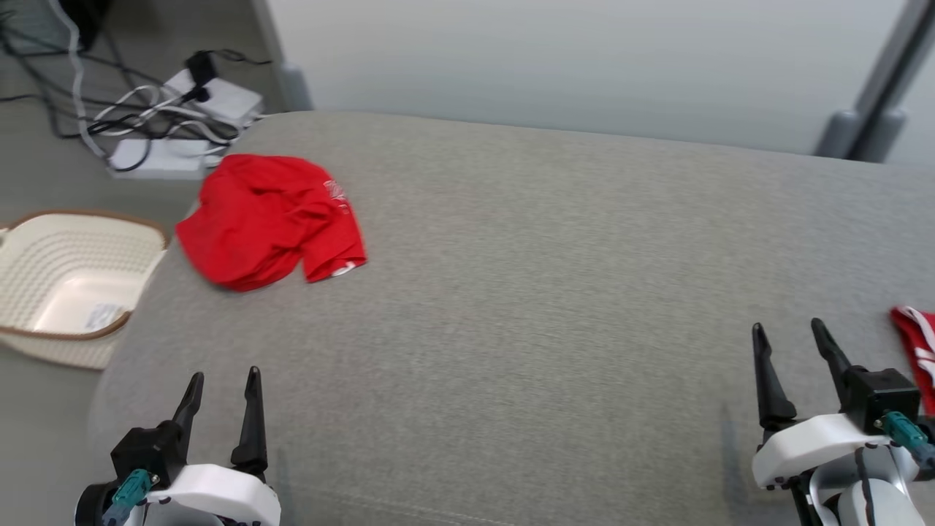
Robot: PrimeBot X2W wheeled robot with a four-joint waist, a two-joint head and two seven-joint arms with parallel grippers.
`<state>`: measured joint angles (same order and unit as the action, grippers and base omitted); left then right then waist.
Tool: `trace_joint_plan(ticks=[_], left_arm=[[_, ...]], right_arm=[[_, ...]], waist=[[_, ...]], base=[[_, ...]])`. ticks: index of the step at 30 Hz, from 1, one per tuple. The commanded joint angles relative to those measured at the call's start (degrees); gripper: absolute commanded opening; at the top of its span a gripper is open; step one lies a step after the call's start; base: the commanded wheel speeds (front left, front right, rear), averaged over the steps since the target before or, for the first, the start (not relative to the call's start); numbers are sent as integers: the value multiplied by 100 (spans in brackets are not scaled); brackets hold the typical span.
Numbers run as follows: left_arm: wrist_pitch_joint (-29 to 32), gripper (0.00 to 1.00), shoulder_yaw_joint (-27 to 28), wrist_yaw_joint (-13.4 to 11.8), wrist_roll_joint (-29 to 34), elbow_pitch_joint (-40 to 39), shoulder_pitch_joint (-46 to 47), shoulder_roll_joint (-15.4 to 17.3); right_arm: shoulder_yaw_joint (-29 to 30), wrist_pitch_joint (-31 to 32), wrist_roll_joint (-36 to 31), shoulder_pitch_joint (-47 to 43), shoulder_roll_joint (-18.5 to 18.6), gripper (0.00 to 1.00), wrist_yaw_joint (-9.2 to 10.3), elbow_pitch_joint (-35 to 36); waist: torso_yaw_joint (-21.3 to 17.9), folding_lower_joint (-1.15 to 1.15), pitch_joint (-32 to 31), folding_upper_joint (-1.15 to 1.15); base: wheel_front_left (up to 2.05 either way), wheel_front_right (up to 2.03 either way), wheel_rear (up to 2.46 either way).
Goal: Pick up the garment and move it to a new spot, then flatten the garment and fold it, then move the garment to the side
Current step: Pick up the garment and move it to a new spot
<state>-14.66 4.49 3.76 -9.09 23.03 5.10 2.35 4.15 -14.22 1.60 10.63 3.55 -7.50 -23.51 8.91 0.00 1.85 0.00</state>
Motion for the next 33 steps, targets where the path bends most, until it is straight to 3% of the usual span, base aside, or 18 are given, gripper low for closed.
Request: trace_joint_plan(ticks=[1,6,12,17,25,33], left_arm=[[-34,100,212,34,6,-90,221,66],[-34,100,319,135,-106,121,264,62],[-34,100,244,325,-397,610,648,200],[30,100,-146,368,-849,1264,1536,682],[583,100,-951,371,-2199,1997,3078,1604],[982,100,-1196,372,-3368,2627,4066,2206]], right_arm=[[-183,-51,54,179,35,100,1,90],[-339,-39,68,208,32,100,1,23],[-489,-8,80,345,23,100,1,-12],[-549,56,45,468,20,100,1,37],[-631,209,-134,766,2,100,1,409],[-735,270,-292,1067,-39,100,1,858]], waist=[[291,0,22,0],[552,0,57,0],[452,0,245,0],[187,0,563,0],[-303,0,1348,0],[-822,0,2070,0]], base=[[0,0,0],[0,0,0],[0,0,0],[0,0,0],[0,0,0],[0,0,0]])
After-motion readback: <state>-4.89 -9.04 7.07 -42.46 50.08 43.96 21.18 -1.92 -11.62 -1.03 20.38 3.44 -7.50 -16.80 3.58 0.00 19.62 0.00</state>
